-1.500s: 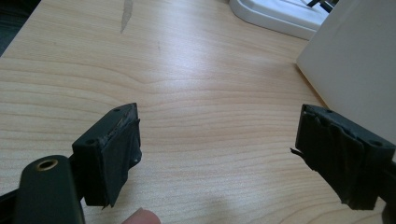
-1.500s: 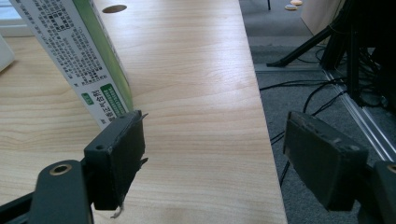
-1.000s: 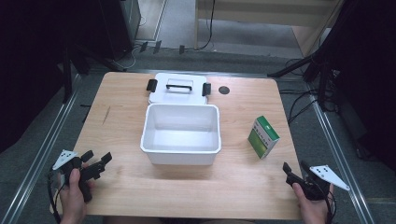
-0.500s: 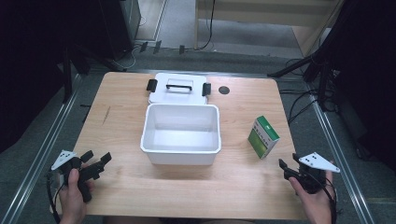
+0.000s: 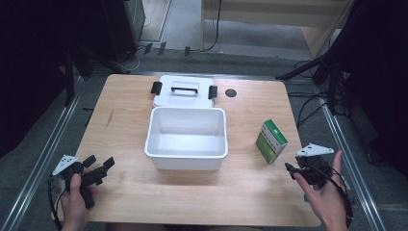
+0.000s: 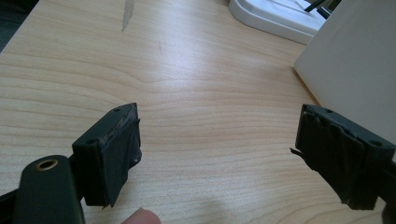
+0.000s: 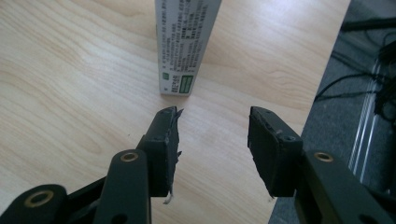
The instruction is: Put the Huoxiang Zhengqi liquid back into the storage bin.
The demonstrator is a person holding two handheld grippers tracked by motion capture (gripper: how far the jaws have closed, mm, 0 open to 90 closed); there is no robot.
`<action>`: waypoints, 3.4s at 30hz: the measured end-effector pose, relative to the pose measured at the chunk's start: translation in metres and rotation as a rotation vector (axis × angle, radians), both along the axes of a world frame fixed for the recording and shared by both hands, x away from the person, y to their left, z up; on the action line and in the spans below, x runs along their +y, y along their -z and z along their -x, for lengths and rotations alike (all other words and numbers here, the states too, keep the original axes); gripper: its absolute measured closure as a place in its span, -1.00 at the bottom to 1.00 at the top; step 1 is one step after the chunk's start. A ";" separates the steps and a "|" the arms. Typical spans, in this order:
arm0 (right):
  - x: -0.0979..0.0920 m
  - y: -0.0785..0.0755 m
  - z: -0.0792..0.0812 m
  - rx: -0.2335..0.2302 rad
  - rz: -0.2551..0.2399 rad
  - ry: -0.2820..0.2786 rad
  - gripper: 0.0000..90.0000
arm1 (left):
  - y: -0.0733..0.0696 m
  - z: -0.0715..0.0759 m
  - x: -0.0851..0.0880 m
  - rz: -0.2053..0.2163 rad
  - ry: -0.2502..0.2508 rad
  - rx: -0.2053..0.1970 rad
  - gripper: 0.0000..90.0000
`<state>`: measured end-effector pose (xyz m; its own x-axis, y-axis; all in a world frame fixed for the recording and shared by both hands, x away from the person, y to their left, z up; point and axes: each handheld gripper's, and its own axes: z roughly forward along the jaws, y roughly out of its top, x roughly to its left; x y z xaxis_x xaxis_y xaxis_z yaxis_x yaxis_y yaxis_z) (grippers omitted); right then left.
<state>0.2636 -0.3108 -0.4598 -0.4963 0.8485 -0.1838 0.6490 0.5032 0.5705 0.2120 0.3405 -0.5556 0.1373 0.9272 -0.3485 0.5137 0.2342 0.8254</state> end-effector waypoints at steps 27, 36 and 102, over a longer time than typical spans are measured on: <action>0.030 -0.048 -0.050 0.396 0.060 0.078 -0.26 | 0.000 0.000 0.001 0.009 -0.002 0.004 -0.67; 0.040 -0.059 -0.066 0.424 0.066 0.100 -0.35 | 0.000 -0.001 0.001 0.010 -0.001 0.006 -0.67; 0.081 -0.083 -0.105 0.362 0.111 -0.129 0.43 | -0.003 0.000 -0.016 -0.159 -0.050 0.004 -0.67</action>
